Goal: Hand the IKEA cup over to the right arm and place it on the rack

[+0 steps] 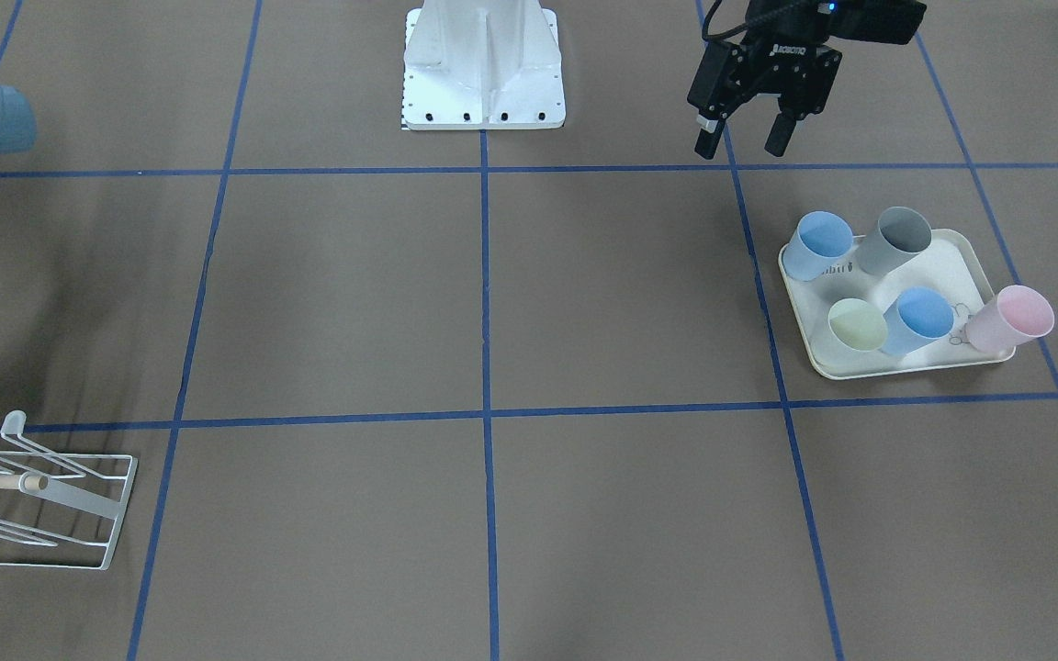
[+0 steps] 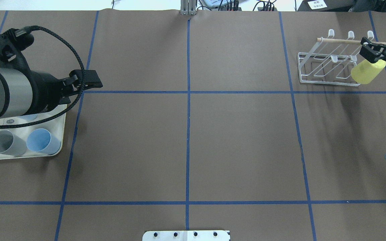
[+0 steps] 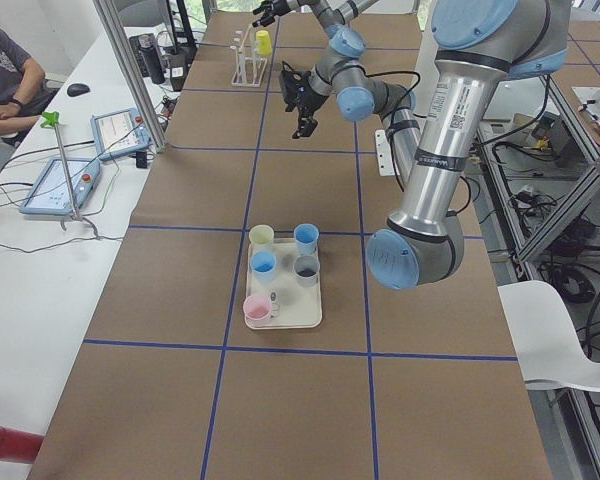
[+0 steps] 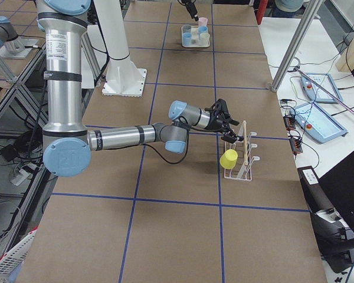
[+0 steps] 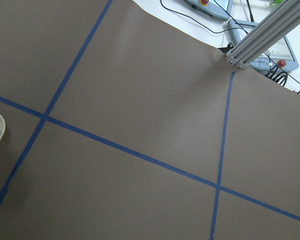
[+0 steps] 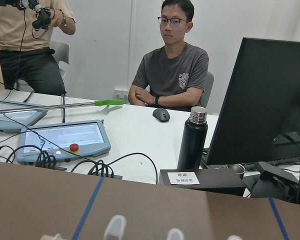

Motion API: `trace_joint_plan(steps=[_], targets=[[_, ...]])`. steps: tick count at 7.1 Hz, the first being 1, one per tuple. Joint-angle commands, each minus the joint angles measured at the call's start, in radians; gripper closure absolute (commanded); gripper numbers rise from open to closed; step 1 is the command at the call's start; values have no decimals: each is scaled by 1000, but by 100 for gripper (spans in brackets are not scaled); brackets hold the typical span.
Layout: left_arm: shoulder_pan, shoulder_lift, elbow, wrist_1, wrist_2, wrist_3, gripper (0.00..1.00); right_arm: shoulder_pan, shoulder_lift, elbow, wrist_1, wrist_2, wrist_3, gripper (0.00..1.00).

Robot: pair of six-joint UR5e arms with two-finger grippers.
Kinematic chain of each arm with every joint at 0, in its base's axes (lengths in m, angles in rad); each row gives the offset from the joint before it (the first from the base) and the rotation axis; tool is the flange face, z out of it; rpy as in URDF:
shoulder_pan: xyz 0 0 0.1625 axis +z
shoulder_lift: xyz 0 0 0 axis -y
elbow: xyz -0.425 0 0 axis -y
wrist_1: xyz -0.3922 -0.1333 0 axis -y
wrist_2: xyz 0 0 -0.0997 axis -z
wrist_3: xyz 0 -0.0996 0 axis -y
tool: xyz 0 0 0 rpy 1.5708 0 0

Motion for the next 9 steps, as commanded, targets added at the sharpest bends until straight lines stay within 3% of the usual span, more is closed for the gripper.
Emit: trace_joint_plan(steps=[1,3,6,9], targets=[[-65,118,-3,25,-84,160,0,10,13,83,-94,147,66,0],[-108,231,-1,27,-144,305,0,11,74,134,-179,279,172,0],[-209,376,6,24,-288,499,0,8,169,145,-196,471,367,0],[-297,511,8,-1,-407,644,0,-9,287,159,-266,589,545,0]])
